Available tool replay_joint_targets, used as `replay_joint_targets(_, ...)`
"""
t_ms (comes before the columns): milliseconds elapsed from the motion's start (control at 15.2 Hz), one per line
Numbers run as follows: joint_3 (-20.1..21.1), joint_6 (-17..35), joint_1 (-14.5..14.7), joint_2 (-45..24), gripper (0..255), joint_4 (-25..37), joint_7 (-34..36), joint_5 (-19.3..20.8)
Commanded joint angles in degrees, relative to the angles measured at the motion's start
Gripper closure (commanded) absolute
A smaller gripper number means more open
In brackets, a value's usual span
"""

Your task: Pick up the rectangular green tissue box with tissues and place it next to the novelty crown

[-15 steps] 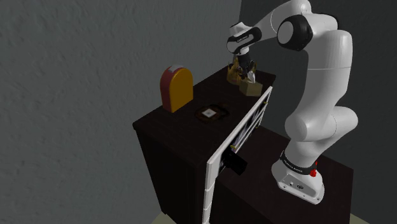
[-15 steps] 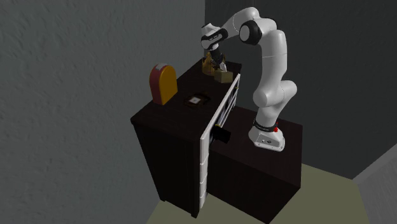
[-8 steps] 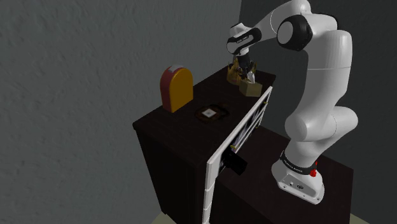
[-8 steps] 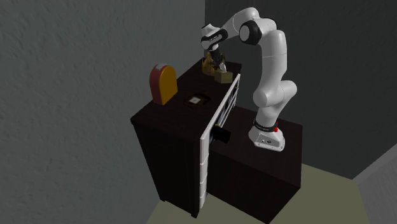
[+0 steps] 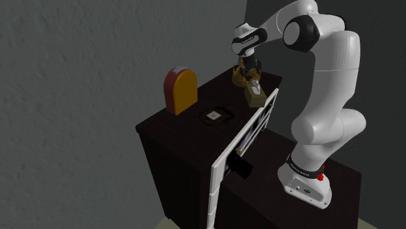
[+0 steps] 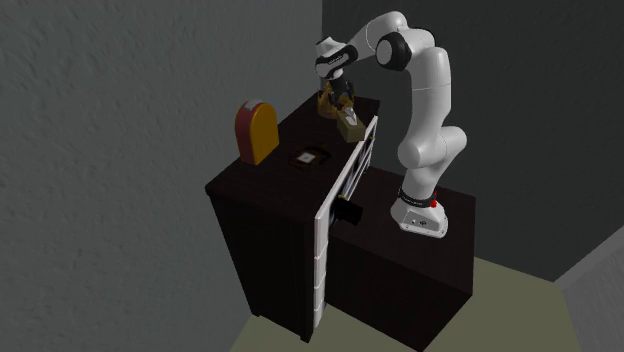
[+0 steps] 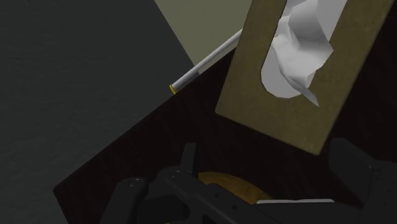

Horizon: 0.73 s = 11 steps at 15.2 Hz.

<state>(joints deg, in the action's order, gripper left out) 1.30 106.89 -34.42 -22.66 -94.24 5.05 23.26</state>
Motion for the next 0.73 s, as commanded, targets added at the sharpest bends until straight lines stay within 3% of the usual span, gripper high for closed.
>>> replay_joint_targets(0,0.3,-2.8,0.5,0.3,0,2.5,-0.4,-0.4)
replay_joint_targets(132,0.6,-6.1,1.2,0.4,0,5.5,-0.7,-0.7)
replay_joint_targets(660,0.6,-6.1,1.2,0.4,0,5.5,-0.7,-0.7)
